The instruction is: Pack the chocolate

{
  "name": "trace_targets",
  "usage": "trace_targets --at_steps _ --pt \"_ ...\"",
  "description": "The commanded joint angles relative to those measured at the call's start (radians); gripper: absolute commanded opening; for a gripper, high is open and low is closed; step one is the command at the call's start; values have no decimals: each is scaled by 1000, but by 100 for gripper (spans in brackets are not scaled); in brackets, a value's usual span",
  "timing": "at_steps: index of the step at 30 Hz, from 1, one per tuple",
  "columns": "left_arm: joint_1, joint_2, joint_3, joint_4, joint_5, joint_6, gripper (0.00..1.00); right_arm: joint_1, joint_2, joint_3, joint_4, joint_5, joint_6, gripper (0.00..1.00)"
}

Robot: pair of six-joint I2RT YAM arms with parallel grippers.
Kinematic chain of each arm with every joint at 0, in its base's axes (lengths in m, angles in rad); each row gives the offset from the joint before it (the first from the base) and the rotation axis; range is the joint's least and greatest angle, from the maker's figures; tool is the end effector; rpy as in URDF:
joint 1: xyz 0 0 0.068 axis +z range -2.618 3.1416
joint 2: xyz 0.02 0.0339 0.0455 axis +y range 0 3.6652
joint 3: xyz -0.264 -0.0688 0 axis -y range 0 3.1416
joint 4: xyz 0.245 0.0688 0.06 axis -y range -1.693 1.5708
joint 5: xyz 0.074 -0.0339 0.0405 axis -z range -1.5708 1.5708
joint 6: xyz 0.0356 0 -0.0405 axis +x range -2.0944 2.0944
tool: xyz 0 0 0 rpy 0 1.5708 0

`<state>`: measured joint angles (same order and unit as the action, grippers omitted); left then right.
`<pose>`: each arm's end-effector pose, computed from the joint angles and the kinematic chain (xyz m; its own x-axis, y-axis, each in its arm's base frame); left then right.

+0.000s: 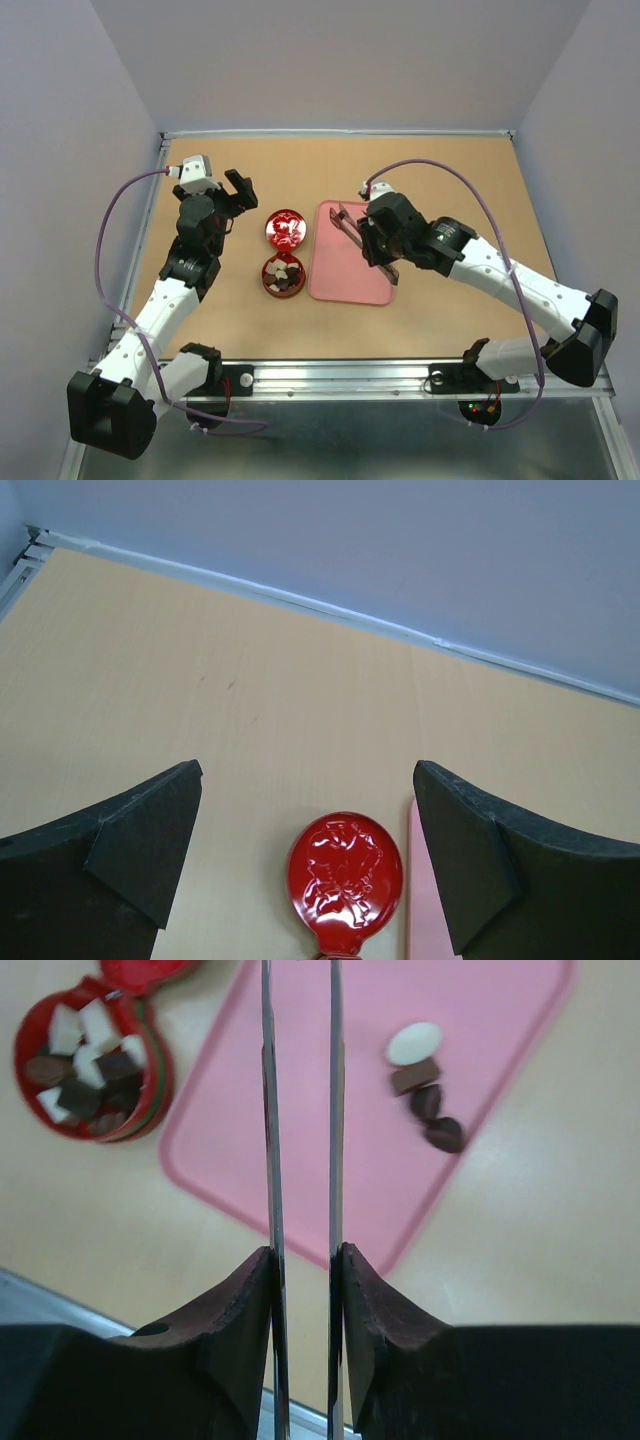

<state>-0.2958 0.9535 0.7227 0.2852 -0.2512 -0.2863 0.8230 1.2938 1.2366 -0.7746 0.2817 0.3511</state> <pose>0.2204 -0.0579 0.3370 0.0372 -0.2973 -0.9541 0.0578 0.9538 -0.2950 0.1900 0.1903 0.3334 -0.6704 -0.2370 -0.7031 -0.3689 0.9287 0.0387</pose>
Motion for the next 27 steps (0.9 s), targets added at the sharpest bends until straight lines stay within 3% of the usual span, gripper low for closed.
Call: trace_targets --at_steps 1,9,27 --pt "-6 -9 55 26 -16 10 99 106 30 66 70 -88 -23 25" --pt "-6 -9 55 25 -16 10 99 241 142 123 80 -119 -37 25" --pt "-8 -12 52 25 -16 10 99 269 257 164 80 -150 -81 25"
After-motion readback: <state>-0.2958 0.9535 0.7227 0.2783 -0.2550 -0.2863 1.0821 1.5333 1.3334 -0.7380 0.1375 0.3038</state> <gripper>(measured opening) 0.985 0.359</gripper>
